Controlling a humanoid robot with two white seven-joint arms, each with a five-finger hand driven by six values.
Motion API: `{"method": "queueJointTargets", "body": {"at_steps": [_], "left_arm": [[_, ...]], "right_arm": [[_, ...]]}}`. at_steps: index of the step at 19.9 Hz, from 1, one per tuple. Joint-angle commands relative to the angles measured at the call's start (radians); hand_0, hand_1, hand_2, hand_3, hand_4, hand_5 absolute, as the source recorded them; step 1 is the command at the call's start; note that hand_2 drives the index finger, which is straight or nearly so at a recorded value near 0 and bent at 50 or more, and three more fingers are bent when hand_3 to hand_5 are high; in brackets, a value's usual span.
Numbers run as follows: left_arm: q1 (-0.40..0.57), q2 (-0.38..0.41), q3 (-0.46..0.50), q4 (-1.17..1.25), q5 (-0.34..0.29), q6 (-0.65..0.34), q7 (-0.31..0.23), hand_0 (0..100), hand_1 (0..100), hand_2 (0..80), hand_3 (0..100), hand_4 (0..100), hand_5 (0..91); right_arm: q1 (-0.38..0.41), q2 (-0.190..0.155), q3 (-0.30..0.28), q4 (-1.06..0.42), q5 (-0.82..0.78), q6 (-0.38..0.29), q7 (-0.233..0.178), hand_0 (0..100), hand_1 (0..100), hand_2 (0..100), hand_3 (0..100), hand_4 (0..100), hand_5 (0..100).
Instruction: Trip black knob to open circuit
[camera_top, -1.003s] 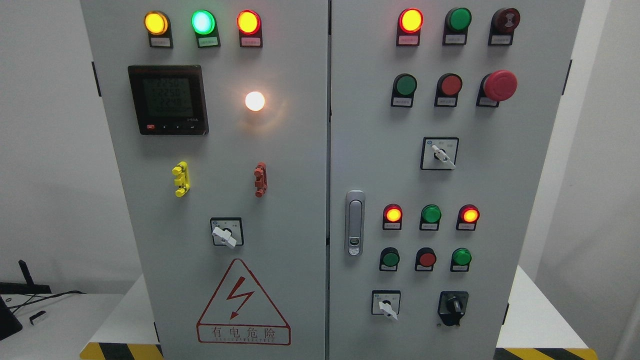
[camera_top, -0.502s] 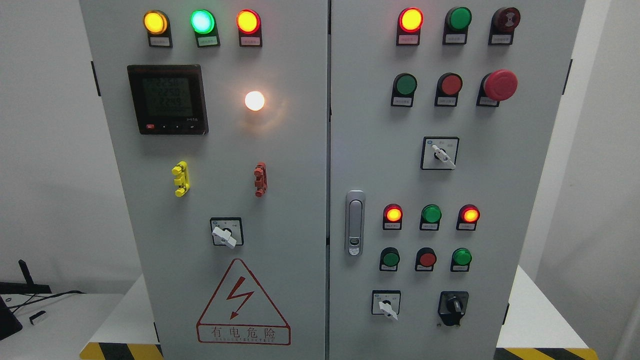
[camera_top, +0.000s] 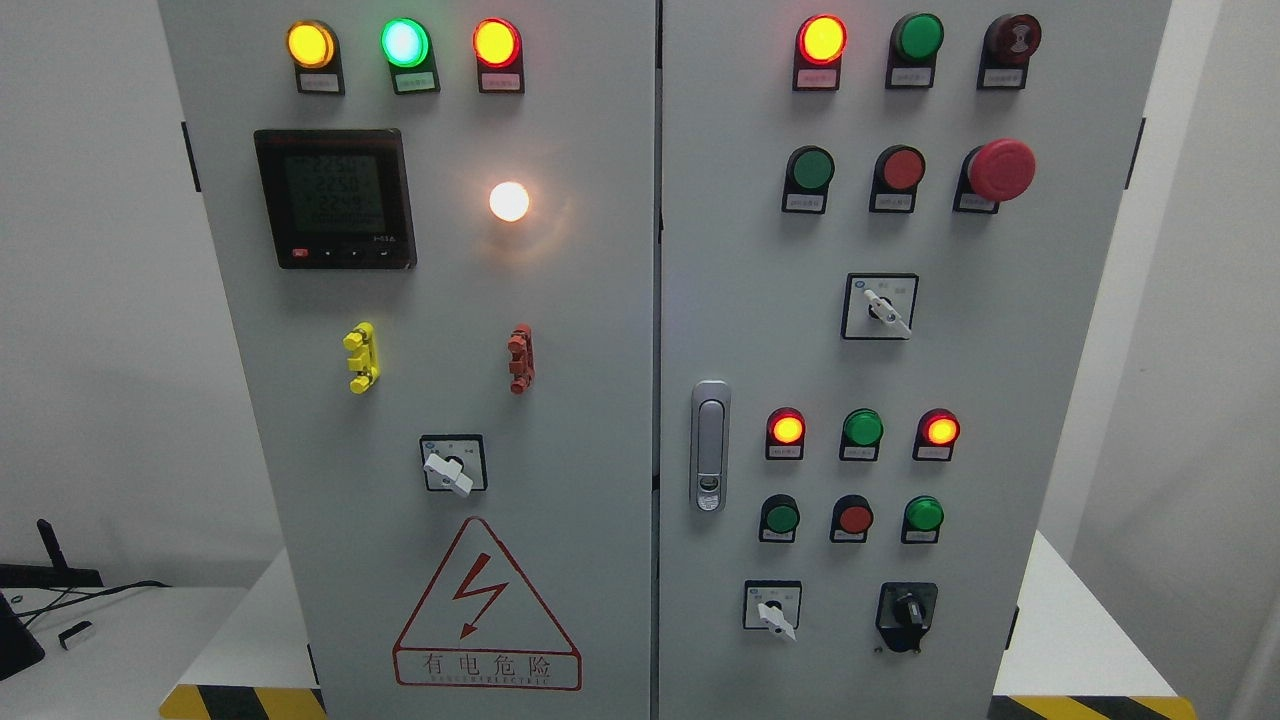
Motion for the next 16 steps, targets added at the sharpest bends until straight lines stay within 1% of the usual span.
{"method": "queueJointTargets", "body": {"at_steps": [1,3,5,6,8,10,13,16], "left_arm": [[0.0,0.0,0.0,0.0,-0.031,-0.001,0.001,12,39,0.0,0,0,0.0],[0.0,-0.001,0.0,0.0,-0.031,-0.001,0.001,12,39,0.0,0,0,0.0],[0.0,0.0,0.0,0.0,-0.031,-0.001,0.001,12,39,0.0,0,0,0.0],[0.0,0.0,0.0,0.0,-0.031,-0.001,0.001,12,39,0.0,0,0,0.0],[0.0,0.0,0.0,0.0,-0.031,-0.001,0.001,12,39,0.0,0,0,0.0],[0.0,0.0,0.0,0.0,-0.031,-0.001,0.001,12,39,0.0,0,0,0.0],[0.0,0.0,0.0,0.0,-0.031,-0.001,0.001,12,39,0.0,0,0,0.0],[0.0,0.0,0.0,0.0,-0.031,-0.001,0.001,12,39,0.0,0,0,0.0]], "right_arm": [[-0.061,0.0,0.002,-0.016,-0.001,0.046,-0.007,26,63,54,100,100,95],[-0.121,0.006,0.037,-0.002,0.002,0.08,-0.007,27,65,54,100,100,95],[-0.169,0.013,0.061,0.019,0.003,0.109,-0.026,28,65,54,100,100,95],[-0.192,0.013,0.067,0.024,0.005,0.114,-0.034,28,66,55,100,100,95],[-0.229,0.013,0.097,0.036,0.008,0.128,-0.039,27,69,54,100,100,95],[-0.252,0.013,0.105,0.044,0.014,0.135,-0.049,27,71,54,100,100,95],[-0.266,0.013,0.13,0.061,0.04,0.134,-0.049,29,77,53,100,100,95],[-0.278,0.013,0.137,0.074,0.054,0.131,-0.049,32,84,51,100,100,95]]}}
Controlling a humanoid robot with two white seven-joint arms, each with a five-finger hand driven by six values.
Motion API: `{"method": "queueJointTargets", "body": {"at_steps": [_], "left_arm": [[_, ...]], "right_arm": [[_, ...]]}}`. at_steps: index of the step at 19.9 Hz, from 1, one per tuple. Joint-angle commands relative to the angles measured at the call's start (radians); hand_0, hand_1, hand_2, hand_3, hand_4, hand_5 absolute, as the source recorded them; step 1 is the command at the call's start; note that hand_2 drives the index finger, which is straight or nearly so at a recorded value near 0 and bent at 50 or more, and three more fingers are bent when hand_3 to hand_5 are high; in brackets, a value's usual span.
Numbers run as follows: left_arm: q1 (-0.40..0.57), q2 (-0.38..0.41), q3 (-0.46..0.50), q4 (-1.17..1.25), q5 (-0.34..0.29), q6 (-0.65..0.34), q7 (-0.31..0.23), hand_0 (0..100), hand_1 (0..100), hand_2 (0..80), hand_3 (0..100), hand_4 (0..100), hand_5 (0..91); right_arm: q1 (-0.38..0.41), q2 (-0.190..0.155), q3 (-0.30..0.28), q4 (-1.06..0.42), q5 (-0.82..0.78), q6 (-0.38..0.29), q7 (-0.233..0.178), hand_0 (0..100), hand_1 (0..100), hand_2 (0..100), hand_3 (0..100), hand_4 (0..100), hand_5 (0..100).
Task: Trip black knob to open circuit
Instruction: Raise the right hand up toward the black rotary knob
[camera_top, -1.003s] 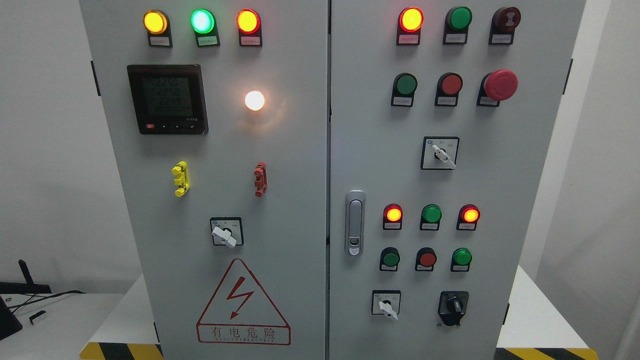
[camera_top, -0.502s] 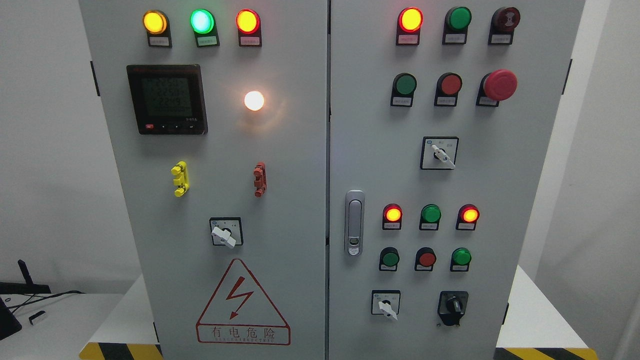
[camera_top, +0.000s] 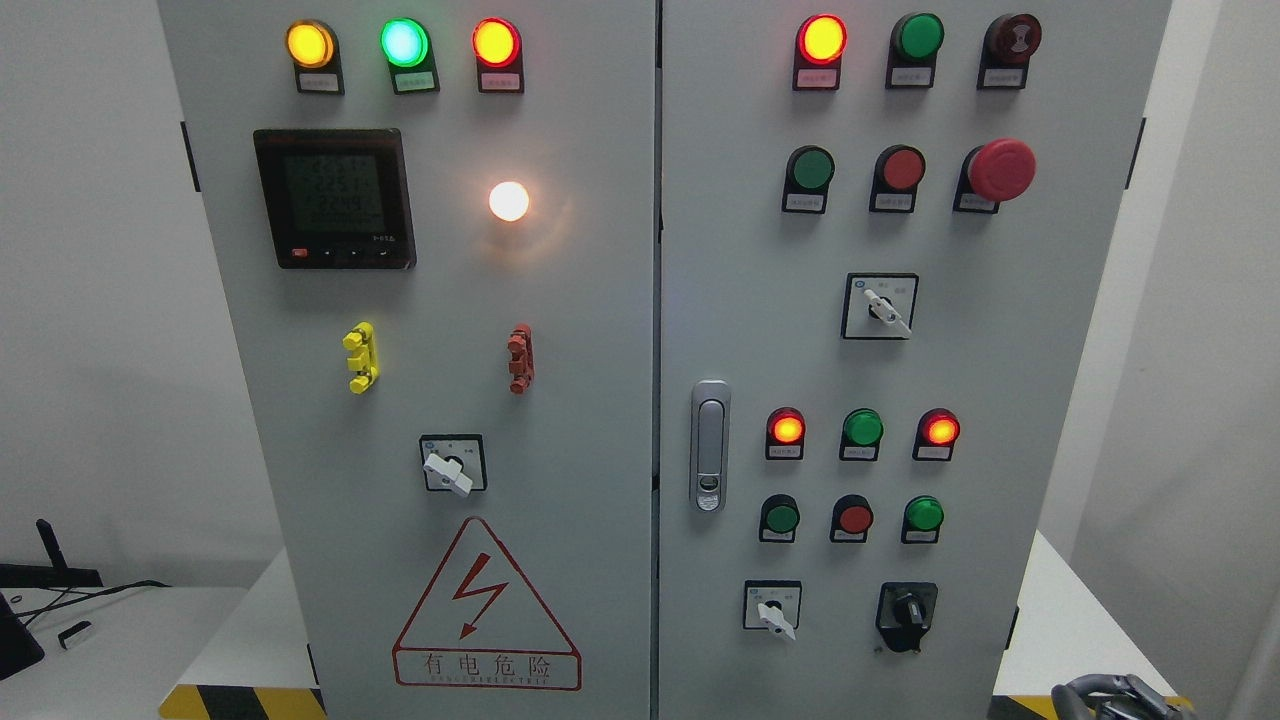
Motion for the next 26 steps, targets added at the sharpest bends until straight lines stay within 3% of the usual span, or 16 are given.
{"method": "queueJointTargets", "body": {"at_steps": [1,11,26], "left_arm": [[0.0,0.0,0.0,0.0,-0.031,-0.001,0.001,12,39,0.0,0,0,0.0],[0.0,-0.001,0.0,0.0,-0.031,-0.001,0.001,12,39,0.0,0,0,0.0],[0.0,0.0,0.0,0.0,-0.031,-0.001,0.001,12,39,0.0,0,0,0.0]], "right_arm": [[-0.055,0.004,0.07,0.046,0.03,-0.001,-0.001,33,86,51,100,100,95],[-0.069,0.006,0.136,0.062,0.047,-0.003,-0.018,35,88,51,100,100,95],[-0.127,0.047,0.196,0.161,0.067,-0.007,-0.048,39,86,52,100,100,95]]}}
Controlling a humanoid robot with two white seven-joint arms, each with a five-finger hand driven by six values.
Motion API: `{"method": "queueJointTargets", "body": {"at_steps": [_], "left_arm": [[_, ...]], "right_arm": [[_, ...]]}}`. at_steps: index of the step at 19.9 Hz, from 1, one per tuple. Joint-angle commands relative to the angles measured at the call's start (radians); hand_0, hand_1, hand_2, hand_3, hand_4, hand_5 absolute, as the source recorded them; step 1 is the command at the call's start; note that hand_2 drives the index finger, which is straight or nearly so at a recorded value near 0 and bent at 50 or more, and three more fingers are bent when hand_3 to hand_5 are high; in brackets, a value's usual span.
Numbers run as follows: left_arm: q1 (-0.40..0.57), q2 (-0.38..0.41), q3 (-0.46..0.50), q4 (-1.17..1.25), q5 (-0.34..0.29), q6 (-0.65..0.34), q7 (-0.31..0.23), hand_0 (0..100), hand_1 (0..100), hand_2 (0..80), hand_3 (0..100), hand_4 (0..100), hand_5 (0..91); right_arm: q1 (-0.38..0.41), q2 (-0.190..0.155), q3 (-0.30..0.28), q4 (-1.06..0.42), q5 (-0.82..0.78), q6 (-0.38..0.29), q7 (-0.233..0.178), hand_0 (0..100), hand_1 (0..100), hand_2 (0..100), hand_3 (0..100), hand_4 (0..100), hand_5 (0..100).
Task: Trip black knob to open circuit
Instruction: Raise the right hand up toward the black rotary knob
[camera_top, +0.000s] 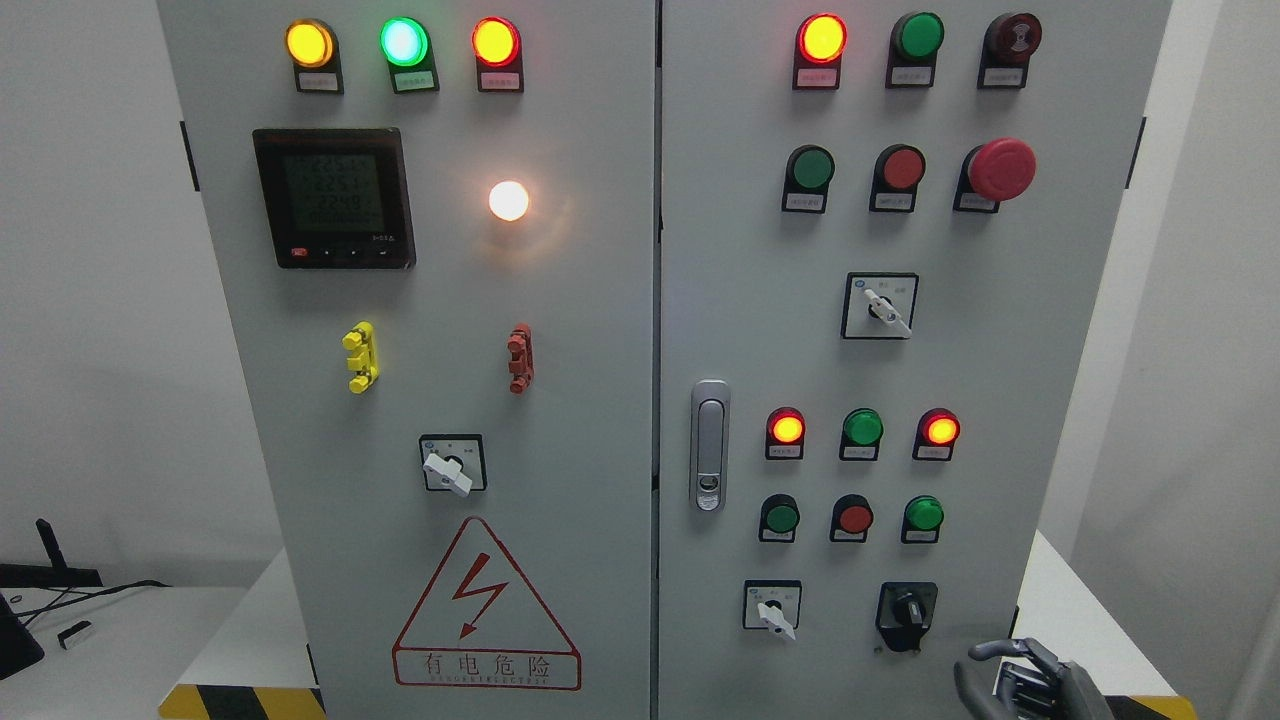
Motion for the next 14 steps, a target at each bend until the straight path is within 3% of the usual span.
{"method": "queueJointTargets", "body": {"at_steps": [1,14], "left_arm": [[0.0,0.0,0.0,0.0,-0.031,-0.001,0.001,12,39,0.0,0,0,0.0],[0.0,0.0,0.0,0.0,-0.031,-0.001,0.001,12,39,0.0,0,0,0.0]], "right_arm": [[-0.031,0.025,0.048,0.067,0.006,0.0,-0.004,39,86,52,100,100,95],[-0.073,0.029,0.054,0.118,0.007,-0.002,-0.004,40,86,52,100,100,95]]}}
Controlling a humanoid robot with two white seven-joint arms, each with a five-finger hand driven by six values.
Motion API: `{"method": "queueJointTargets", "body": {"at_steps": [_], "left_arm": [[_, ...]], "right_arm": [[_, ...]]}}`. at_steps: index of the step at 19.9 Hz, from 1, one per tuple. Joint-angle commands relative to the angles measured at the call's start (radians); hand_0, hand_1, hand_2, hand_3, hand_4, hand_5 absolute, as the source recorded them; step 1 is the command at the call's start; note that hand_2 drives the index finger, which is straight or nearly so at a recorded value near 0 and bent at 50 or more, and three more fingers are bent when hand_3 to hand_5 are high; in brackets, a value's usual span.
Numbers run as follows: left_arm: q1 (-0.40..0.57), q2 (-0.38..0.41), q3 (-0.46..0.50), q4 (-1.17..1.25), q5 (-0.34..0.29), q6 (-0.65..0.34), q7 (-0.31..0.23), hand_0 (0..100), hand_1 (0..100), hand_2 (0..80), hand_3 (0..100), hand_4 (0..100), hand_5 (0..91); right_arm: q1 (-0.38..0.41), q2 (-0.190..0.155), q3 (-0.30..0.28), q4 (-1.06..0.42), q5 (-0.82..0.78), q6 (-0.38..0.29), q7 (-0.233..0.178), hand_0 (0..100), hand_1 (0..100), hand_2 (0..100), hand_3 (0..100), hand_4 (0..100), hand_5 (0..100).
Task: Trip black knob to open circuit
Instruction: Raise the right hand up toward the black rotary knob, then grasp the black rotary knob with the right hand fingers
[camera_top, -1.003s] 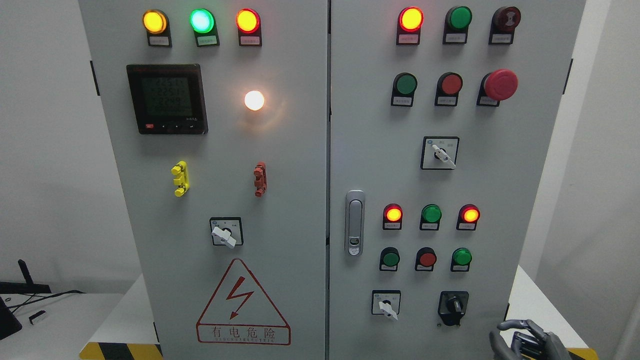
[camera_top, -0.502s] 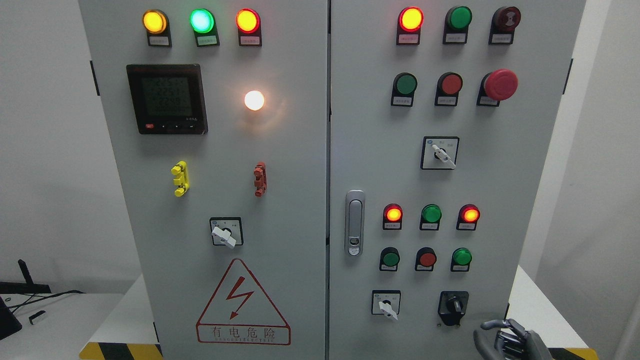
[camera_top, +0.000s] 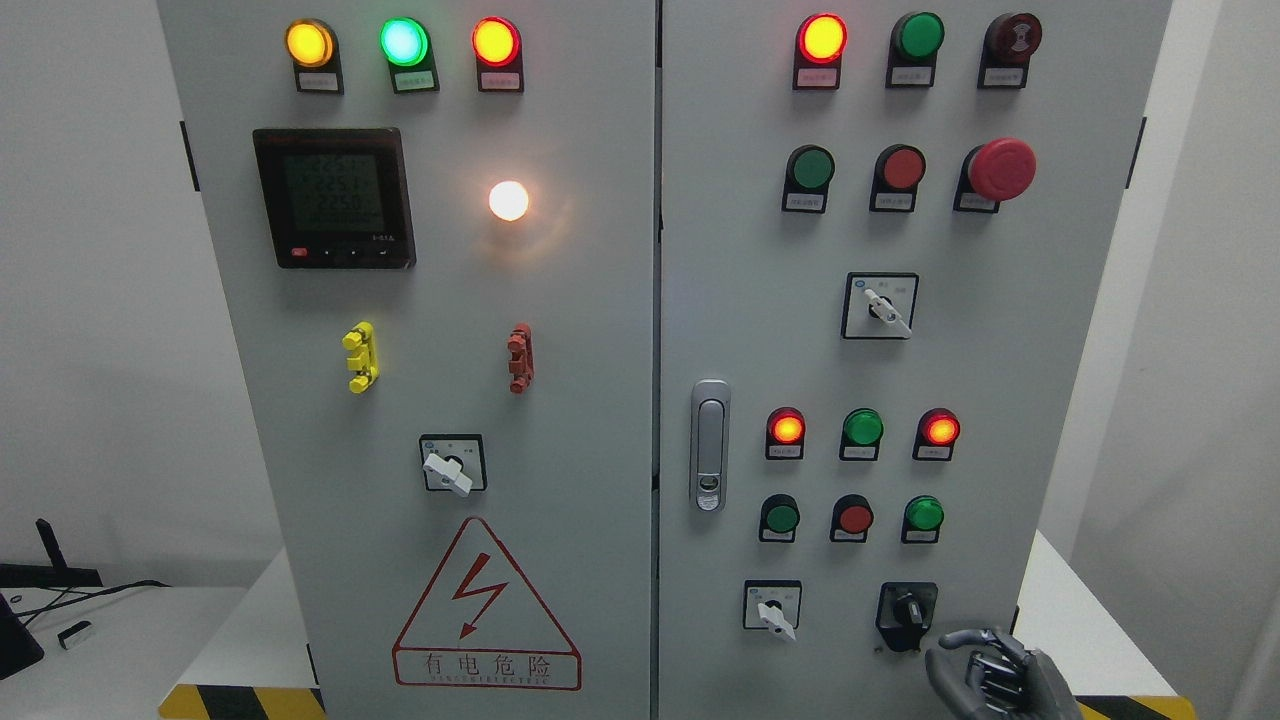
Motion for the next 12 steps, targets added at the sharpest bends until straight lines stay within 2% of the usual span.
{"method": "queueJointTargets", "body": {"at_steps": [1,12], "left_arm": [[0.0,0.0,0.0,0.0,-0.031,-0.001,0.001,12,39,0.0,0,0,0.0],[0.0,0.0,0.0,0.0,-0.031,-0.001,0.001,12,39,0.0,0,0,0.0]], "right_arm": [[-0.015,0.009,0.019,0.049,0.001,-0.001,-0.001,40,86,52,100,100,95],[-0.047,0.012,0.021,0.065,0.001,-0.001,-0.001,40,85,52,100,100,95]]}}
